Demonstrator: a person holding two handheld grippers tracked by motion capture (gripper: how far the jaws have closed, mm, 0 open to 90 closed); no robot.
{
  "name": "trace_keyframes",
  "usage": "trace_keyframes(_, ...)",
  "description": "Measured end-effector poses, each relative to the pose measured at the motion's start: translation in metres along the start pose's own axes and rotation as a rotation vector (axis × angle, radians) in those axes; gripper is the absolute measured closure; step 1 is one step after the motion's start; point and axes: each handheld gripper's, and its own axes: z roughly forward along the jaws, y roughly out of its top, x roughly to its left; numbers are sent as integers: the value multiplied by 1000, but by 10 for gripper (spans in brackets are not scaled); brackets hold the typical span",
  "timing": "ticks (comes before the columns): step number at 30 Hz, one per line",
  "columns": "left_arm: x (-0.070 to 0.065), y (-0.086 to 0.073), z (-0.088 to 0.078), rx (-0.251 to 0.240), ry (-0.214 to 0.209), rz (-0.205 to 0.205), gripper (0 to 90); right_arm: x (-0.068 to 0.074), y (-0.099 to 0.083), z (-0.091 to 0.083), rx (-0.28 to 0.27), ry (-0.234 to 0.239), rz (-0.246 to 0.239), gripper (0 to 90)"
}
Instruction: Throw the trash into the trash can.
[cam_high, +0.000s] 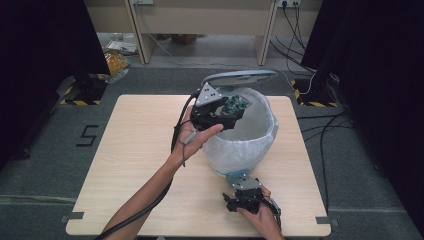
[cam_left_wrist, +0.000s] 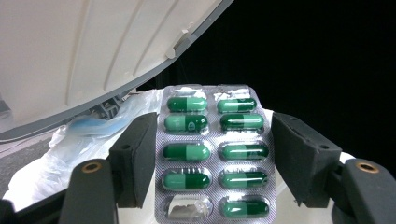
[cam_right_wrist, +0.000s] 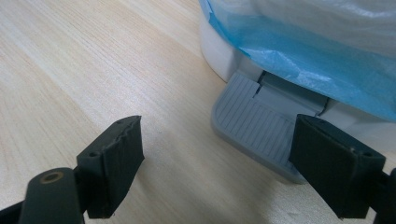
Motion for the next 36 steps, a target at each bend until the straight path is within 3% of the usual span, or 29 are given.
trace_keyframes(3, -1, 0, 0, -3, 5, 6, 264, 0, 0, 0, 0, 0, 0, 177)
trace_keyframes(7, -2, 1, -2, -4, 6, 21, 261, 0, 0, 0, -2, 0, -1, 176)
trace_keyframes(14, 0, 2, -15, -2, 0, 11, 248, 0, 0, 0, -1, -2, -1, 176)
trace_keyframes(24, 7, -1, -41, 1, 0, 13, 218, 0, 0, 0, -1, -1, -1, 177)
trace_keyframes(30, 15, -7, -59, -2, 2, -9, 206, 0, 0, 0, 0, -5, -5, 176)
trace_keyframes(36, 28, -14, -79, -4, 37, -8, 202, 0, 0, 0, 0, -7, -5, 176)
